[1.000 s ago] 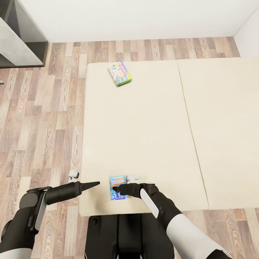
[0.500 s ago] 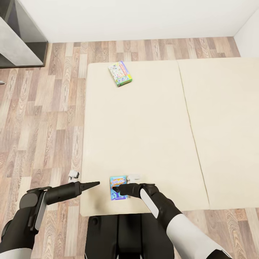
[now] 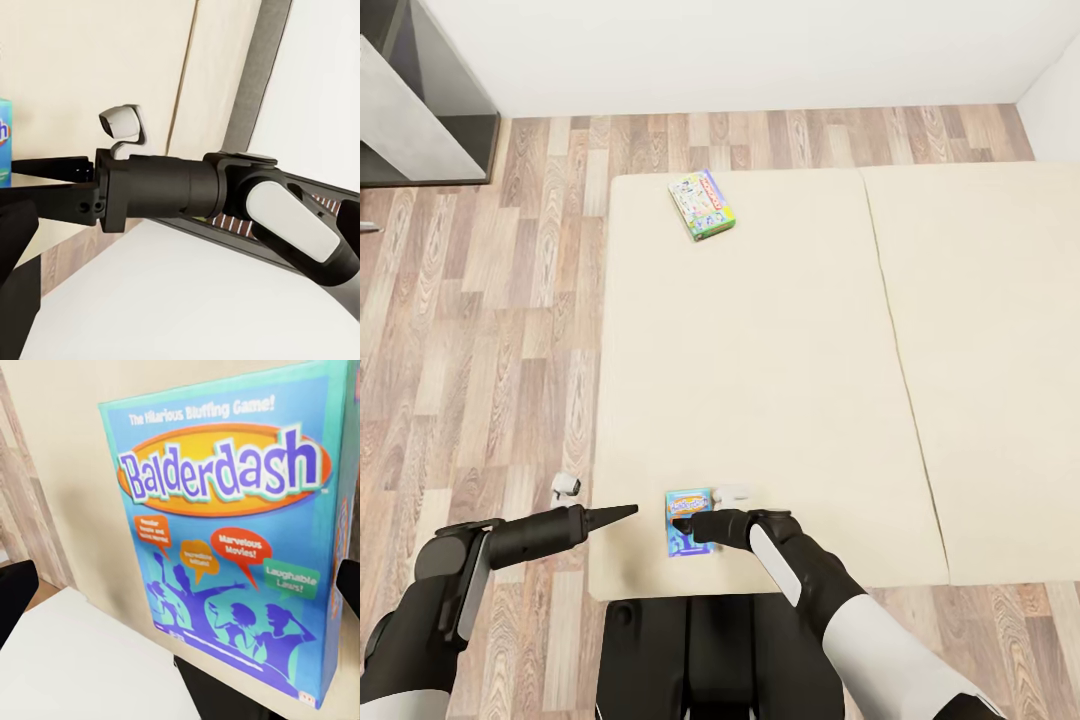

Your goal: Put all the toys in the child's room - the three board games (two on the bed and one on the table), the two jigsaw puzzles on the table, and the tennis ball on the table - inside the toy box on the table in the child's room.

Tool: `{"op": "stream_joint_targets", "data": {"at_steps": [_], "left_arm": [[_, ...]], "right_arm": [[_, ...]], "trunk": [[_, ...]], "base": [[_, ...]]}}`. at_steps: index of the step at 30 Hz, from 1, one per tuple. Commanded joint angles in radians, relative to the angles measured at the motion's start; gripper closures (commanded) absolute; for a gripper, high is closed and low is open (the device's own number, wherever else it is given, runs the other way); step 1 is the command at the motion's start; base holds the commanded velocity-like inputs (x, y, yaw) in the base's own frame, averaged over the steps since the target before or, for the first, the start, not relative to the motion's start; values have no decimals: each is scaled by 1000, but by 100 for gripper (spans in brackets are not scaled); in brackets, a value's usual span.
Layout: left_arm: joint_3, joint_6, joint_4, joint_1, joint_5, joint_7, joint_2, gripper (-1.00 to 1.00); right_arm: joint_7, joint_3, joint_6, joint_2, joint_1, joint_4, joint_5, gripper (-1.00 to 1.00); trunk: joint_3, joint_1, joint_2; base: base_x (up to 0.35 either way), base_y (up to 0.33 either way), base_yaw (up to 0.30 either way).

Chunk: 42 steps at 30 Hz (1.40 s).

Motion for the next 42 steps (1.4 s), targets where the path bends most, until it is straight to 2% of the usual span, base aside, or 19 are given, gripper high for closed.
{"op": "stream_joint_targets", "data": {"at_steps": [1, 42], "left_arm": [[0, 10, 0, 0, -1, -4, 0, -100], [0, 10, 0, 0, -1, -4, -1, -100]], "right_arm": [[1, 0, 4, 0, 0, -1, -1, -100], [1, 0, 3, 0, 0, -1, -5, -100]], "trunk": [[-1, 1, -1], [0, 1, -1]], "base": [[0, 159, 2], [0, 55, 13]]}}
